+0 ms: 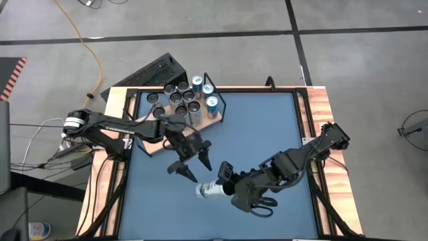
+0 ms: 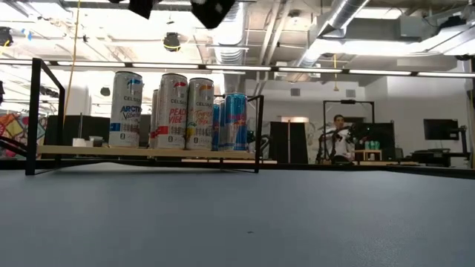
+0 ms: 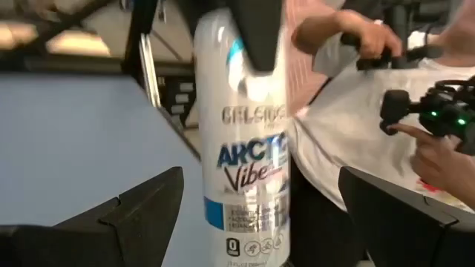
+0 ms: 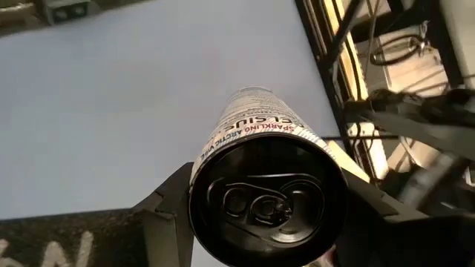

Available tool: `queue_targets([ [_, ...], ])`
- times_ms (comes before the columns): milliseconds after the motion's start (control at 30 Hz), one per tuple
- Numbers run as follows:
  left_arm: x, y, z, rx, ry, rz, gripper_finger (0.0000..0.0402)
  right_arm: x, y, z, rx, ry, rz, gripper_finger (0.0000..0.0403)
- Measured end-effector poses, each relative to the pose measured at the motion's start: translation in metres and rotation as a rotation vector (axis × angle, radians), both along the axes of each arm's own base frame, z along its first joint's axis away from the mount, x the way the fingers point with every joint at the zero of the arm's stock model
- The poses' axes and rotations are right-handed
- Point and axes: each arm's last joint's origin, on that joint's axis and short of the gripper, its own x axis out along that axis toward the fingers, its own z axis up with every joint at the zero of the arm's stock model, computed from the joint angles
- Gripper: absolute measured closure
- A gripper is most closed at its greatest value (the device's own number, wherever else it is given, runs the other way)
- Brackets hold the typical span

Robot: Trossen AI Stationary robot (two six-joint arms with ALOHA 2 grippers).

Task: Place canned beverage on shelf
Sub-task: Put the white and blue soda can on the shelf aligned with the other white and blue soda cans

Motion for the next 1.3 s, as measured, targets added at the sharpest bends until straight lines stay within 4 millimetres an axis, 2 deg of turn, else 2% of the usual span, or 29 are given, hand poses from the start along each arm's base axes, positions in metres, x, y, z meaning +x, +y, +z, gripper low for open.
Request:
queue_targets([
  [167, 0.010, -0.006, -0.017, -0.020, 0.060, -0.042, 0.0056, 0.006, -0.007, 0.002, -0.004, -0.030, -0.012, 0.0189],
  [433, 0.024, -0.023, -0.032, -0.093, 0.068, -0.179, 0.0056, 0.012, -0.015, 0.003, -0.018, -0.047, -0.005, 0.0189],
  [633, 0.028, -0.030, -0.032, -0.130, 0.047, -0.218, 0.0056, 0.015, -0.018, 0.005, -0.025, -0.072, 0.000, 0.0189],
  [800, 0.029, -0.030, -0.030, -0.153, 0.058, -0.178, 0.0059, 0.015, -0.018, 0.005, -0.030, -0.071, -0.002, 0.0189],
  [967, 0.031, -0.032, -0.031, -0.161, 0.077, -0.092, 0.0097, 0.015, -0.018, 0.005, -0.029, -0.071, -0.003, 0.0186],
  [1133, 0.031, -0.032, -0.030, -0.177, 0.087, -0.097, 0.0163, 0.015, -0.017, 0.005, -0.015, -0.072, -0.014, 0.0148],
  [1300, 0.030, -0.033, -0.030, -0.180, 0.090, -0.113, 0.0168, 0.016, -0.018, 0.006, 0.046, -0.082, -0.067, 0.0141],
])
